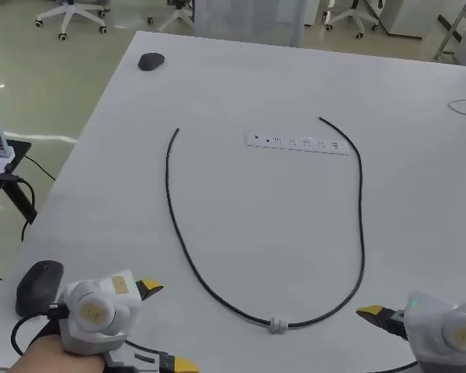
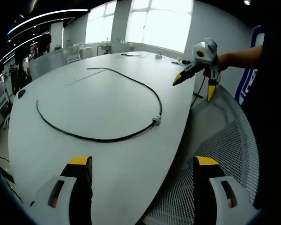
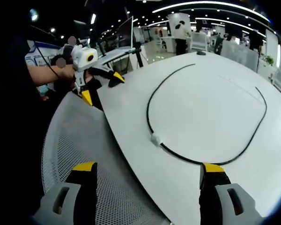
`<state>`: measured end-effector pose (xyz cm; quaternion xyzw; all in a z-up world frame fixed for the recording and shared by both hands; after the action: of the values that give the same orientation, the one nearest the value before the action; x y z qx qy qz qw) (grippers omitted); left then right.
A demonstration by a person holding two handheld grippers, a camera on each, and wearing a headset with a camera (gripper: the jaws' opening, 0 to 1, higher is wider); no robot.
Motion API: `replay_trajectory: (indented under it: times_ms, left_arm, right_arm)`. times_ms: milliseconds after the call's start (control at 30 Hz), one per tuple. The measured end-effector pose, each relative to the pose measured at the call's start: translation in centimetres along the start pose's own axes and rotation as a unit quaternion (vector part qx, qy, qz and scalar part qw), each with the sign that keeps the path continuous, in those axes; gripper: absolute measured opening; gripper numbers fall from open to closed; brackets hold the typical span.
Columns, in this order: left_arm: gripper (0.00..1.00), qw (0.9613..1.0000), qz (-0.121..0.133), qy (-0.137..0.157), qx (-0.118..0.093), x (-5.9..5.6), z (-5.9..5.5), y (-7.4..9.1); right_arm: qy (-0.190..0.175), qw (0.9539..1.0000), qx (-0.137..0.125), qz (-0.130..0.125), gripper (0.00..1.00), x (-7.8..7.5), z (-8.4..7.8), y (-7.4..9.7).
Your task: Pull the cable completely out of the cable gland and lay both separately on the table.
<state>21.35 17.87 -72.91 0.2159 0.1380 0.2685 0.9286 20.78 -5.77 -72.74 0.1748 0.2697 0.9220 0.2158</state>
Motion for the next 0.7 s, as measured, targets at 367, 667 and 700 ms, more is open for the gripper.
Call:
replay_trajectory:
  times_ms: [367, 667, 700]
  left_arm:
    - [0.84, 0.9999, -0.012, -0.003, 0.012, -0.71, -0.58, 0.01]
    - [0.84, 0.9999, -0.01, -0.002, 0.013, -0.41, -0.45, 0.0]
    - [0.84, 0.9999, -0.01, -0.001, 0.012, -0.35, -0.39, 0.03]
  right_arm:
    - [0.001, 1.0, 0.006, 0.003, 0.9, 0.23, 0.11, -0.26]
    - [-0.002, 0.9999, 0.011, 0.002, 0.89, 0.54, -0.3, -0.08]
    - [-0.003, 0.9999, 0.011, 0.001, 0.89, 0.51, -0.3, -0.05]
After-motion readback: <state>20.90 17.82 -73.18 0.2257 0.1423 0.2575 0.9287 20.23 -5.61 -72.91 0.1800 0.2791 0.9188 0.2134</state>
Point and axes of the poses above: the centre of the closed fingertips' face, and the gripper's own axes: y roughly backward along the fingers, x roughly to its left, z roughly out of its top, the point moved 1 cm from there along y, roughly backward along the fingers, and after that the axes turned 12 degrees about -x, right-handed, at the moved point
